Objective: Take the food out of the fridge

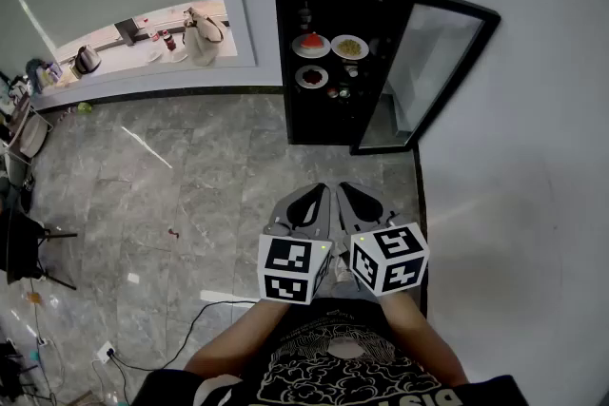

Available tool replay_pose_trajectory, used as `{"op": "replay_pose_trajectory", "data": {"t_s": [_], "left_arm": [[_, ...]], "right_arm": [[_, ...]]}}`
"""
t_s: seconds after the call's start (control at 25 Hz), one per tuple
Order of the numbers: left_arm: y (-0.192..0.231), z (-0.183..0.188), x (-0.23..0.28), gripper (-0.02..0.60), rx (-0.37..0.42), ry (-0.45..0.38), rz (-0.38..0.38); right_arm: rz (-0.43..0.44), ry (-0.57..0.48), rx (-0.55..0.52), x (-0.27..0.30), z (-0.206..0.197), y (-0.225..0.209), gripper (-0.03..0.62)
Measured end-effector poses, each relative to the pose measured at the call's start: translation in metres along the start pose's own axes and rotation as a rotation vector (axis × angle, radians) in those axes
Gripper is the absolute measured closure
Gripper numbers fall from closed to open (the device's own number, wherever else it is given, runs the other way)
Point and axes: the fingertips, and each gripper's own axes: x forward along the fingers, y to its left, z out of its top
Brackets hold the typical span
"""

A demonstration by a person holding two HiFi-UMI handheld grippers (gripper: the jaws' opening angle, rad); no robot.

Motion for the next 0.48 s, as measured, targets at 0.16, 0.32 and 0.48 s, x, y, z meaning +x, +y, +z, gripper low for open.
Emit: {"op": "replay_pose_trajectory", "data": {"t_s": [0.16, 0.32, 0.48], "left_arm": [[0.005, -0.001, -0.003, 0.583, -0.013, 0.002, -0.01], [0.015, -0.001, 0.0, 0.583, -0.024, 0.008, -0.017], [0.027, 0.0, 0.012, 0.583, -0.029, 0.02, -0.016]], "right_arm": [[-0.002, -0.004, 0.027, 0.004, -0.001, 0.007, 0.592], [-0.002, -0.007, 0.021, 0.012, 0.003, 0.009, 0.592], [-0.002, -0.014, 0.022, 0.028, 0.01, 0.004, 0.592]]}}
